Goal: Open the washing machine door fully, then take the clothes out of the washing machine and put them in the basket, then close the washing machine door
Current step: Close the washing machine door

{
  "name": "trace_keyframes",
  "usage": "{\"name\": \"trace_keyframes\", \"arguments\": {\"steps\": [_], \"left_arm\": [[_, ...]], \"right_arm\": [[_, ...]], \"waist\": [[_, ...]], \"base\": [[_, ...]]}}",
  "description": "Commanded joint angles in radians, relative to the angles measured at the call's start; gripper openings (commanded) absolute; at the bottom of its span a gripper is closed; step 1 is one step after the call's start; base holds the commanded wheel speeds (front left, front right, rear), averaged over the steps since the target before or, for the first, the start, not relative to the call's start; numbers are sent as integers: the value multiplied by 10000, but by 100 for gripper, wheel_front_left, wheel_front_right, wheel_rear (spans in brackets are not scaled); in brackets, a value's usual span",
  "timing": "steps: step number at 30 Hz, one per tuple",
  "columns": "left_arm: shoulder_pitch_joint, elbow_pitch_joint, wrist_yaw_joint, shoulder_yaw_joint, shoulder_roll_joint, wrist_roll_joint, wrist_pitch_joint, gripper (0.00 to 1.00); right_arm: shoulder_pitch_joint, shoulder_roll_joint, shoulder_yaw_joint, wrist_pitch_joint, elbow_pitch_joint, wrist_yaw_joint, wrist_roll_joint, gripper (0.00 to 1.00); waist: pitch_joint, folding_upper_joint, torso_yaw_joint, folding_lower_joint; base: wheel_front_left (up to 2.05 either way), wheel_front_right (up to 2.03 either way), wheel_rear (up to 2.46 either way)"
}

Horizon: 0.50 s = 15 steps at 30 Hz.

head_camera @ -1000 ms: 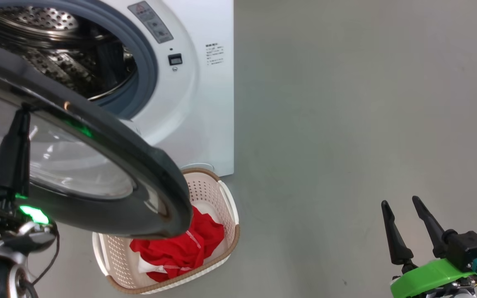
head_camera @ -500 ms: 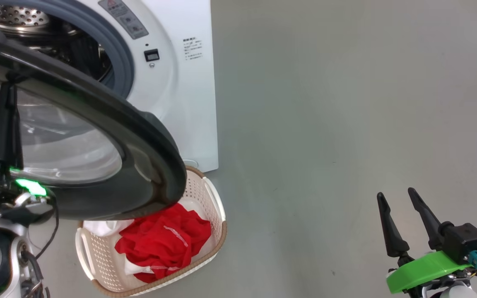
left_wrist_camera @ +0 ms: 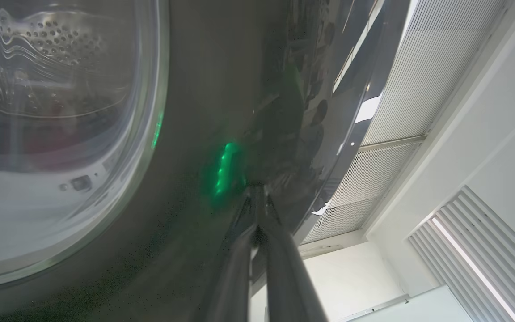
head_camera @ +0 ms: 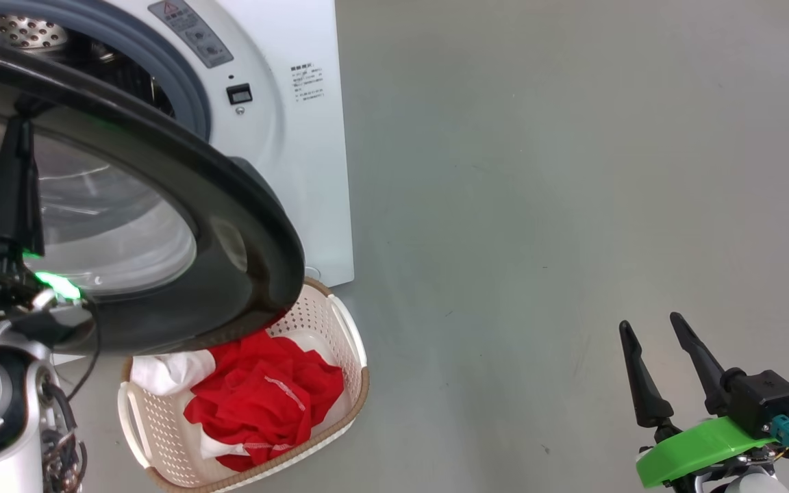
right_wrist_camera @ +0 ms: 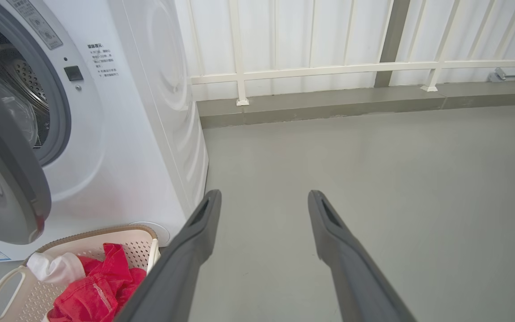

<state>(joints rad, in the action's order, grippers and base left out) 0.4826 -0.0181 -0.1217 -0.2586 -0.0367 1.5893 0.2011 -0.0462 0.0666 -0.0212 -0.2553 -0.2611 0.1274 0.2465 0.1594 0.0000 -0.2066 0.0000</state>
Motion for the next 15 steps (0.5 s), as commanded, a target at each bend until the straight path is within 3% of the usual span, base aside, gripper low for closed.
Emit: {"name": "trace_keyframes", "arguments": {"steps": [1, 11, 12, 13, 14, 15], "left_arm": [[491, -86, 140, -214, -351, -42, 39, 0], [256, -285, 331, -49, -356, -129, 158, 0], [127, -382, 365, -36, -363, -208, 137, 22], [-20, -498, 404, -10, -365, -286, 126, 49], [-180, -617, 454, 23, -375, -357, 141, 98], [-354, -741, 511, 63, -388, -434, 163, 100]], "right_arm": [[-285, 135, 237, -65, 192, 33, 45, 100], [-250, 124, 217, -65, 187, 33, 26, 100], [-222, 120, 192, -65, 178, 33, 21, 100], [-196, 115, 166, -65, 174, 33, 16, 100], [-171, 108, 146, -65, 175, 33, 15, 100], [-149, 101, 132, -65, 173, 33, 11, 100]], "waist": [[-7, 0, 5, 0], [-163, 0, 172, 0], [-216, 0, 209, 0], [-266, 0, 250, 0], [-322, 0, 293, 0], [-383, 0, 340, 0]], "base": [[0, 0, 0], [0, 0, 0], [0, 0, 0], [0, 0, 0], [0, 0, 0], [0, 0, 0]]}}
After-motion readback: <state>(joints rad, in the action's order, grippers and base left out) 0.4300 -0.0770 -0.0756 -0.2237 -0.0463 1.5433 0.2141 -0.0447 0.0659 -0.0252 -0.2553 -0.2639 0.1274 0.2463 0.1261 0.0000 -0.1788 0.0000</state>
